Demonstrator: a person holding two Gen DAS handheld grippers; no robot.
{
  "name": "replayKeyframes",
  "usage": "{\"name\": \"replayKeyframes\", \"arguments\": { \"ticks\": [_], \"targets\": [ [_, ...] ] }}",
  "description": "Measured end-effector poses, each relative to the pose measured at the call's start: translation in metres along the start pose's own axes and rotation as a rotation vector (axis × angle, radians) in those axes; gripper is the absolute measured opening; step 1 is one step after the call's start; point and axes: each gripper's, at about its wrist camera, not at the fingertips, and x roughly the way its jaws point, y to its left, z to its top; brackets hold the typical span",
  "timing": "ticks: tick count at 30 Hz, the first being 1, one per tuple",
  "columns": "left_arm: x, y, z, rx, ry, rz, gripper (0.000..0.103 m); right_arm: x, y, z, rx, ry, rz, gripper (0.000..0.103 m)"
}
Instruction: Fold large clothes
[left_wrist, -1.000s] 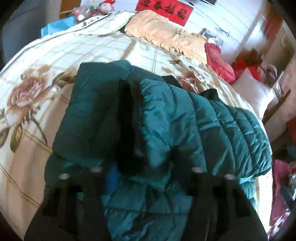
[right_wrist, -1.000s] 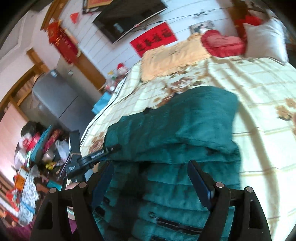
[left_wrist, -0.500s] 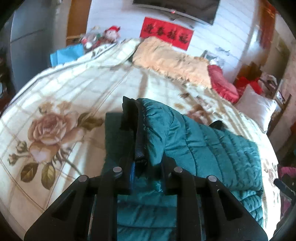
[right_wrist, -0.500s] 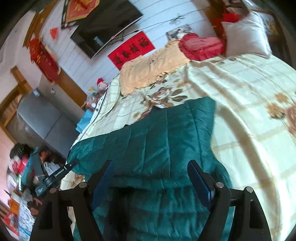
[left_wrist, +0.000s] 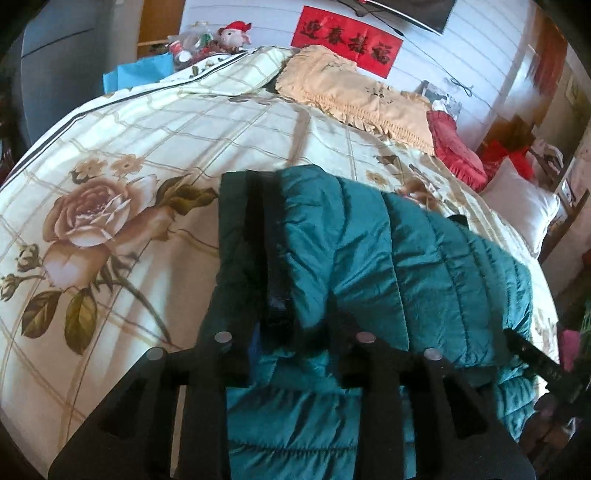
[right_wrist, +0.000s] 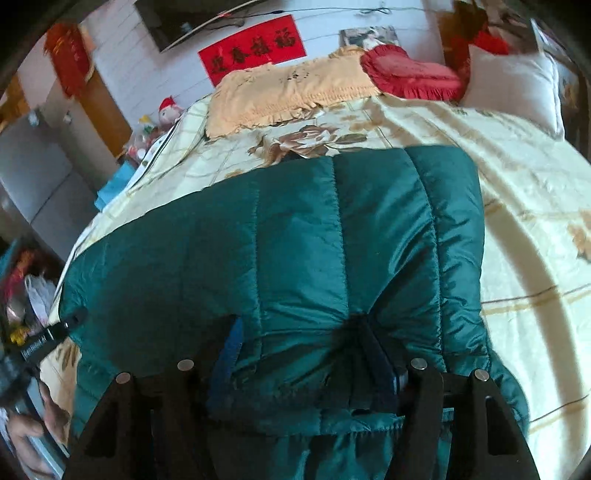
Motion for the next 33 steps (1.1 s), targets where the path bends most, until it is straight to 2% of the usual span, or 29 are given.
{"name": "replayKeyframes", "arguments": {
  "ticks": [2,4,5,6,8,11,17,20,25,29,33],
  "targets": [
    [-0.014,0.002,0.003,-0.015,-0.029,-0.013,0.034,-0.018,-0.002,0.003,-0.006,-0.021,0.007,0.063],
    [-0.031,-0.002,0.006,-0.009,-0.093,-0.005,0.035,-0.039,-0.005,0.005,0.004,-0.078,0.030,0.063],
    [-0.037,-0.005,0.007,-0.002,-0.117,-0.009,0.043,-0.046,-0.006,0.007,0.001,-0.097,0.025,0.063],
    [-0.042,-0.009,0.009,0.007,-0.137,-0.017,0.059,-0.050,-0.005,0.009,-0.008,-0.105,0.013,0.068],
    [-0.046,-0.020,0.011,0.030,-0.165,-0.030,0.071,-0.052,-0.001,0.018,-0.040,-0.100,-0.018,0.071],
    [-0.035,-0.036,0.014,0.072,-0.153,-0.007,0.071,-0.041,0.011,0.028,-0.097,-0.086,-0.065,0.071],
    [0.024,-0.044,0.019,0.130,-0.064,0.133,0.071,0.003,0.025,0.041,-0.192,-0.050,-0.162,0.071],
    [0.040,-0.037,0.014,0.133,-0.060,0.146,0.071,0.021,0.027,0.037,-0.222,-0.043,-0.202,0.072],
    [0.053,-0.040,0.007,0.216,-0.064,0.176,0.076,0.045,0.016,0.026,-0.209,-0.033,-0.208,0.075],
    [0.055,-0.039,0.005,0.226,-0.053,0.179,0.076,0.041,0.016,0.028,-0.210,-0.016,-0.215,0.075],
    [0.057,-0.039,0.004,0.225,-0.055,0.179,0.076,0.002,0.016,0.025,-0.173,-0.038,-0.178,0.075]
  ]
}}
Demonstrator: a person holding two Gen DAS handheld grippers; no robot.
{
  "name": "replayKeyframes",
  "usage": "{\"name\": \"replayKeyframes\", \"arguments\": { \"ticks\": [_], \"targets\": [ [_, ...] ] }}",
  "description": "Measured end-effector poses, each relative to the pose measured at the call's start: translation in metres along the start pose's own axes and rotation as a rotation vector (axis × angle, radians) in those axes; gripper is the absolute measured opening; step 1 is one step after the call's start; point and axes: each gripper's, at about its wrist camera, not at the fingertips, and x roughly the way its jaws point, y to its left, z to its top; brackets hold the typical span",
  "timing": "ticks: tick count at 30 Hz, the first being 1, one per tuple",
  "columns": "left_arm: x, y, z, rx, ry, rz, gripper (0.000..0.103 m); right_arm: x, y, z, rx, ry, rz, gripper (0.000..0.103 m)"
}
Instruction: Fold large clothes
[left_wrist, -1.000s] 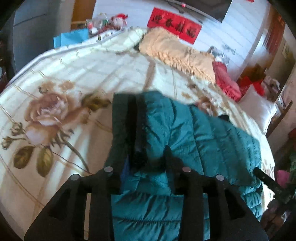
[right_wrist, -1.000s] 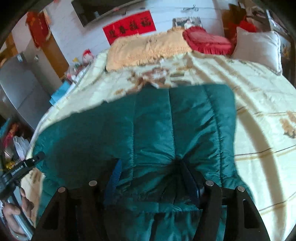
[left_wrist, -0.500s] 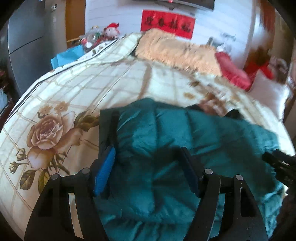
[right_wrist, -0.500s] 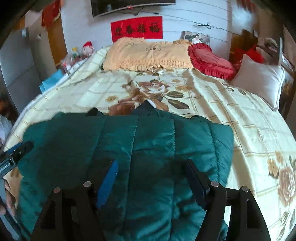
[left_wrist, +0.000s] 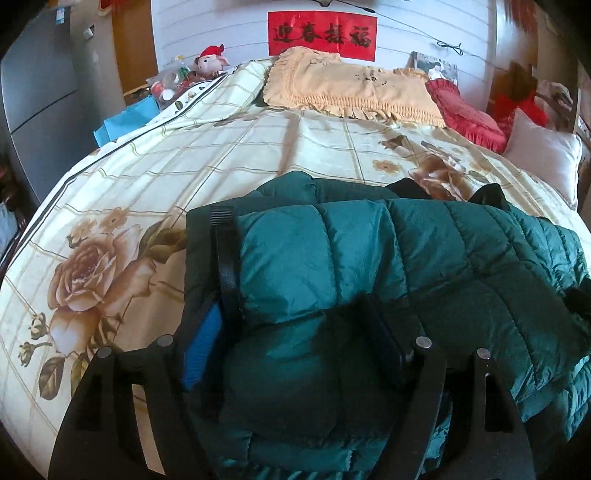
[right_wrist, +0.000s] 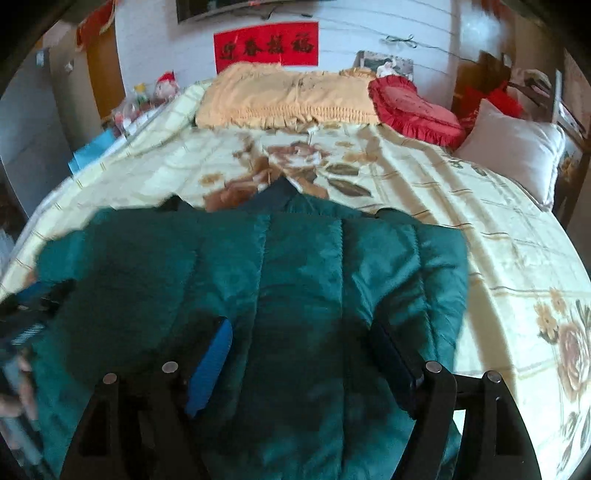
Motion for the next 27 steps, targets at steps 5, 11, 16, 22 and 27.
{"name": "replayKeyframes", "arguments": {
  "ticks": [5,11,16,22,27],
  "targets": [
    [0.002,-0.001,0.000,-0.005,-0.004,-0.004,0.077,-0.013,0.004,-0.022,-0.047,0.012,-0.014,0.075],
    [0.003,-0.001,-0.001,-0.003,-0.006,-0.008,0.079,0.003,0.009,-0.043,-0.071,0.012,-0.048,0.076],
    [0.004,0.001,-0.002,-0.015,-0.006,-0.017,0.080,-0.026,-0.001,-0.037,-0.027,-0.003,-0.006,0.076],
    [0.004,0.003,-0.003,-0.027,-0.005,-0.026,0.081,-0.047,-0.042,-0.039,0.071,-0.047,-0.058,0.076],
    [-0.013,0.011,-0.007,-0.015,0.023,-0.056,0.081,-0.008,-0.065,-0.049,0.134,0.065,-0.046,0.076]
  ]
}}
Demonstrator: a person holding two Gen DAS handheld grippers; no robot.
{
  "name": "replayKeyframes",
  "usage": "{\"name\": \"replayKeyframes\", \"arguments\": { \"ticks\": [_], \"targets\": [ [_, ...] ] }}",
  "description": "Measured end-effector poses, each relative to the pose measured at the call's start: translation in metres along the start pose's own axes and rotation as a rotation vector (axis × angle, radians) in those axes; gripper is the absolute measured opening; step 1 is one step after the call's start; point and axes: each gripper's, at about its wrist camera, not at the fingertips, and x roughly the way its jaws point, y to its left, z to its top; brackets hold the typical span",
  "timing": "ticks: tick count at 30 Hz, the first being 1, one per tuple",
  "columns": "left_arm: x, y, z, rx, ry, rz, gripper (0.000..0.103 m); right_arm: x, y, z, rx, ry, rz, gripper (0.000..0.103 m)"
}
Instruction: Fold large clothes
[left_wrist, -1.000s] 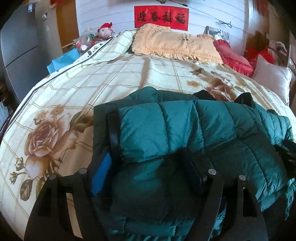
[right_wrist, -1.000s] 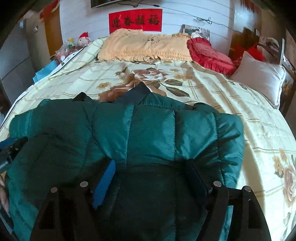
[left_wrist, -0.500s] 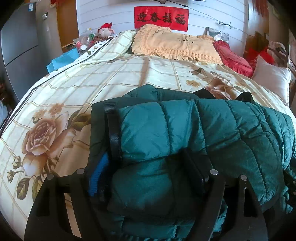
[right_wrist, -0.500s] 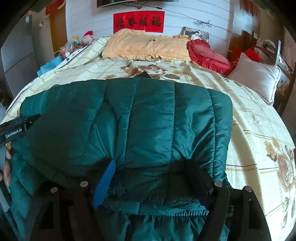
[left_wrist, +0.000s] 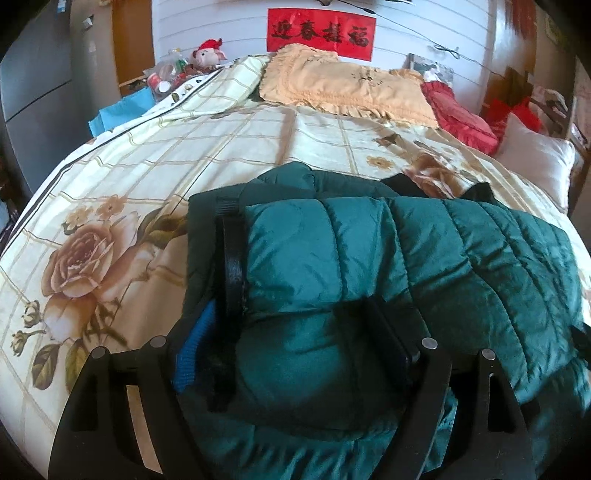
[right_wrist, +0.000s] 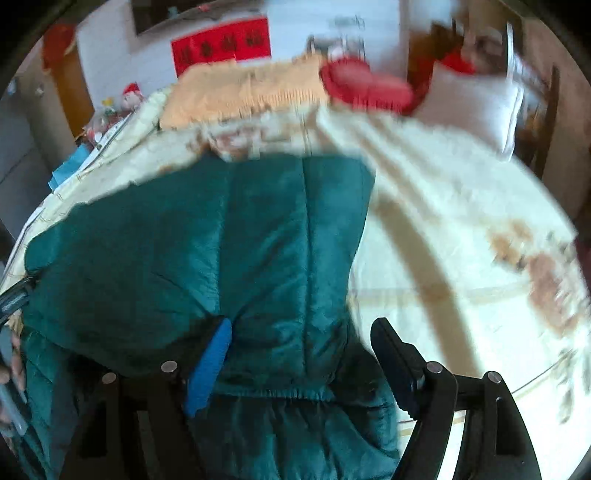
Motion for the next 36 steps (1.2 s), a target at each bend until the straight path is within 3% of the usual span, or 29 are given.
{"name": "replayKeyframes", "arguments": {
  "ticks": [4,8,16,26,36],
  "targets": [
    [-0.032,0.011,-0.013,0.028,-0.011,0.016,0.081,-0.001,-0.007,-0.002,0.030,-0.006,0.022,0.076],
    [-0.062,0.034,-0.030,-0.006,-0.021,-0.013,0.081,-0.036,-0.020,-0.010,0.078,-0.037,0.067,0.076],
    [-0.108,0.070,-0.078,-0.085,0.006,-0.068,0.081,-0.106,-0.030,-0.060,0.029,0.002,0.143,0.076],
    [-0.154,0.070,-0.144,-0.043,0.037,-0.073,0.081,-0.135,-0.047,-0.144,0.025,0.089,0.179,0.080],
    [-0.173,0.077,-0.184,-0.018,0.090,-0.068,0.081,-0.154,-0.067,-0.181,0.039,0.117,0.175,0.086]
  ]
}}
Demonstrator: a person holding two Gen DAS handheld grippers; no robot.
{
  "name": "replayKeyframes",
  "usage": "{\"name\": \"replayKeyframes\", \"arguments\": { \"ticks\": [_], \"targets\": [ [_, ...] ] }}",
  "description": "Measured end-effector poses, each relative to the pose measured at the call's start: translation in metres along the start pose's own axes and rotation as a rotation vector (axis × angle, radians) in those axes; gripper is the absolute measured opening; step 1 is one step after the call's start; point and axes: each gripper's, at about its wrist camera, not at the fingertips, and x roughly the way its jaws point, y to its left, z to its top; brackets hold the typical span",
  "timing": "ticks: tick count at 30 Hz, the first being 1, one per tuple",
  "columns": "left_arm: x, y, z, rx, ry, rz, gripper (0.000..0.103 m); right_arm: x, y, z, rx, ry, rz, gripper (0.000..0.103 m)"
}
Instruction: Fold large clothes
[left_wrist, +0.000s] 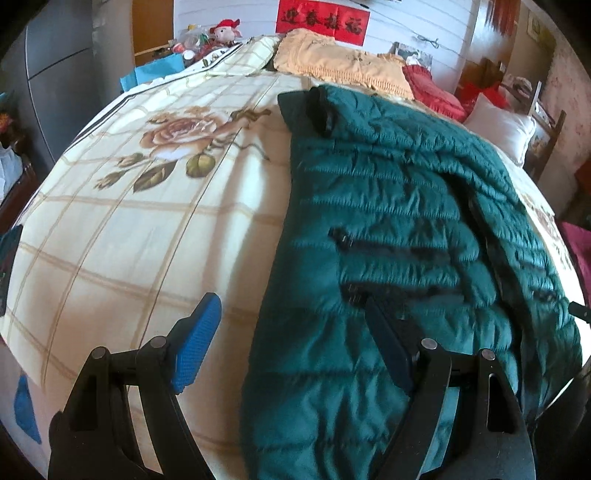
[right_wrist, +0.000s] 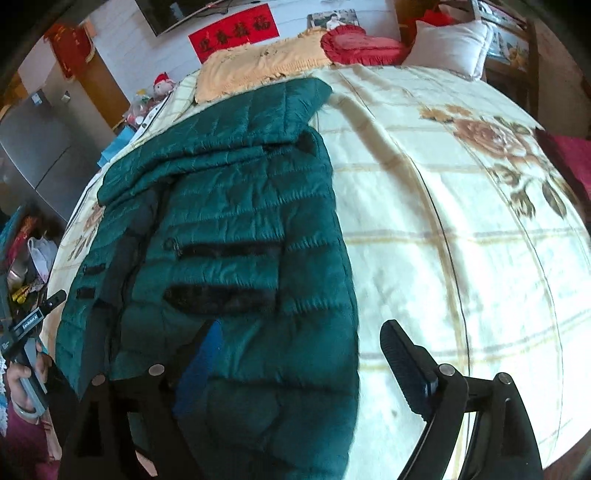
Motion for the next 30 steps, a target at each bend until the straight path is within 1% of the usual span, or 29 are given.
{"name": "replayKeyframes", "arguments": {
  "ticks": [3,7,10,16,17,20,24,30],
  "targets": [
    [-0.002,0.007,-0.008,-0.013,0.012,-0.001,0.081,-0.001,-0.004,-0.011,-0.005,0.027,0.008,0.086],
    [-0.001,0.017,-0.020,-0.046,0.048,-0.017,0.081,-0.001,-0.003,-0.021,-0.019,0.055,0.027,0.086],
    [-0.002,0.027,-0.030,-0.087,0.083,-0.054,0.081,0.001,-0.003,-0.028,-0.012,0.077,0.057,0.087],
    [-0.004,0.050,-0.044,-0.192,0.126,-0.126,0.081,0.007,-0.001,-0.039,-0.009,0.135,0.116,0.089],
    [-0.006,0.051,-0.044,-0.192,0.116,-0.130,0.081,0.007,0.000,-0.040,-0.014,0.132,0.116,0.089],
    [-0.009,0.049,-0.046,-0.186,0.125,-0.132,0.081,0.007,0.002,-0.041,-0.015,0.138,0.135,0.090],
    [-0.009,0.039,-0.049,-0.152,0.143,-0.159,0.081,0.009,0.005,-0.041,0.006,0.152,0.200,0.090],
    [-0.008,0.019,-0.052,-0.098,0.150,-0.186,0.081,0.012,0.013,-0.040,-0.010,0.160,0.219,0.090]
  ]
}}
